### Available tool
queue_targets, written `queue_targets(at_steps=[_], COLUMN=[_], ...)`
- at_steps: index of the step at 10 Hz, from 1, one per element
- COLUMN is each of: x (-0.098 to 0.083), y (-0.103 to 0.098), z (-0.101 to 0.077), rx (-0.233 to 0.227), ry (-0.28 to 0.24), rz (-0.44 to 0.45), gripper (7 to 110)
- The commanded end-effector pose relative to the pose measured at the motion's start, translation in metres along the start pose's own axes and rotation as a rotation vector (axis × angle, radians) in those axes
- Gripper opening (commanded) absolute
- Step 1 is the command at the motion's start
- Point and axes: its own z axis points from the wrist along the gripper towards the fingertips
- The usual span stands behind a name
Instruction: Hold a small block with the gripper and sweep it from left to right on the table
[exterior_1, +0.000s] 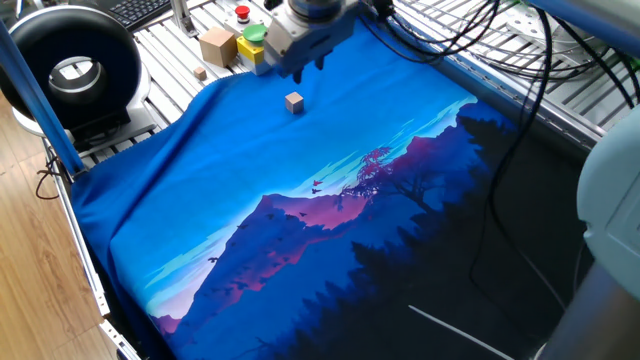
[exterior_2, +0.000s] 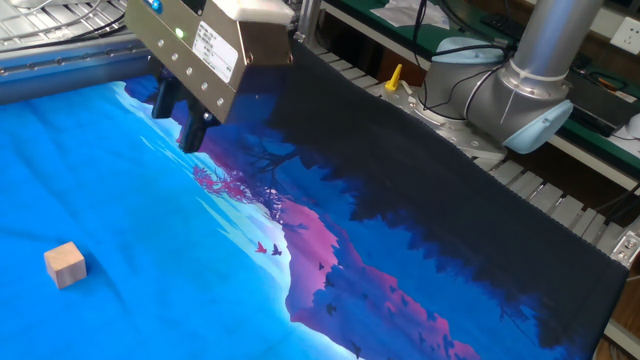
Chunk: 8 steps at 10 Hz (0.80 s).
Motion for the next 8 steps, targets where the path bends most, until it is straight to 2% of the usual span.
queue_targets(at_steps=[1, 4, 5, 6, 7, 8], x=[-0.009, -0.006, -0.001, -0.001, 0.005, 0.005], y=[0.008, 0.03, 0.031, 0.018, 0.022, 0.022], z=[-0.002, 0.009, 0.018, 0.02, 0.021, 0.017], rx=[-0.021, -0.083, -0.084, -0.053, -0.076, -0.076], ry=[-0.025, -0.004, 0.015, 0.01, 0.031, 0.027], rz=[0.009, -0.021, -0.052, -0.095, -0.107, -0.111], gripper=[44, 44, 44, 44, 44, 44])
